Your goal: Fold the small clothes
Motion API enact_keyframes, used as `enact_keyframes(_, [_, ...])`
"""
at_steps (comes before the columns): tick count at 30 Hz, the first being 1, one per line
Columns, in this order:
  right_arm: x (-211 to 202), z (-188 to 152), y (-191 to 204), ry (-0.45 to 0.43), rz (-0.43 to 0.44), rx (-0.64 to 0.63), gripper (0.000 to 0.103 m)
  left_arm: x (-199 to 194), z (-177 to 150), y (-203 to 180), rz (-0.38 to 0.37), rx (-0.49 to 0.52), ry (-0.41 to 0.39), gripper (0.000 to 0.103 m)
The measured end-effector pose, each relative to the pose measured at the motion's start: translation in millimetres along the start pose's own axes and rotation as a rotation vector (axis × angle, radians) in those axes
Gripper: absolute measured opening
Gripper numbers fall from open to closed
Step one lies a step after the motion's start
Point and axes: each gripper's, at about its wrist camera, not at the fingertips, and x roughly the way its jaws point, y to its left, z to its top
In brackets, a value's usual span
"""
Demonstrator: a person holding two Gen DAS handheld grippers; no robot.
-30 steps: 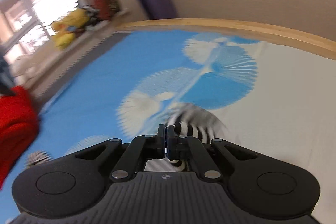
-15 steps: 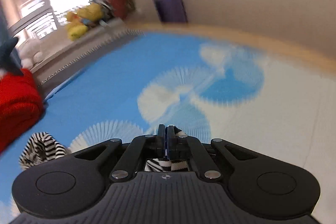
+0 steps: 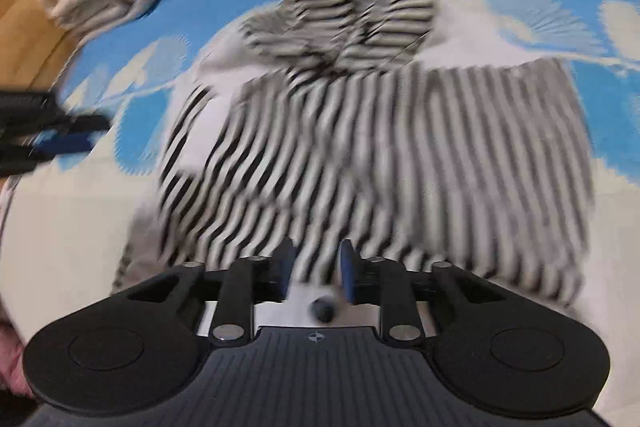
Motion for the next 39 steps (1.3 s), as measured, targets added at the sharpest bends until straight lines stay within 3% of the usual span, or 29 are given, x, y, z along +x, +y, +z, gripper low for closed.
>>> enact_keyframes(4, [-11,4,-13,-0.070,-0.079,0.060,0.043,3,-2,-4,-0.013,0.009,0.007,0.041])
enact_keyframes(19, [-16,10,-58,-0.118,-0.220,0.275,0.045,28,-1,10,-0.014,-0.056,0.066,0.041])
enact_keyframes(22, [-18,11,-67,-0.120,-0.223,0.310,0.047,39,-6,9,-0.049,-0.074,0.091,0.041])
enact_keyframes(28, [-17,11,-82,-0.110,-0.226,0.379,0.048,75,-20,15,-0.102,-0.199,0.164,0.046])
enact_keyframes(31, [-16,10,-87,-0.102,-0.213,0.416,0.048,94,-25,19,-0.140,-0.316,0.201,0.046])
enact_keyframes(34, [-15,9,-86,-0.097,-0.207,0.410,0.048,105,-29,15,-0.134,-0.343,0.225,0.047])
enact_keyframes(36, [-12,9,-84,-0.088,-0.212,0.398,0.049,107,-29,10,-0.108,-0.332,0.211,0.041])
enact_keyframes(37, [-10,9,-83,-0.082,-0.213,0.397,0.049,104,-30,8,-0.095,-0.315,0.197,0.031])
enact_keyframes(38, [-8,10,-82,-0.078,-0.214,0.396,0.049,101,-29,5,-0.067,-0.286,0.176,0.006])
enact_keyframes(39, [-7,11,-82,-0.076,-0.215,0.397,0.049,95,-28,3,-0.043,-0.264,0.154,0.002])
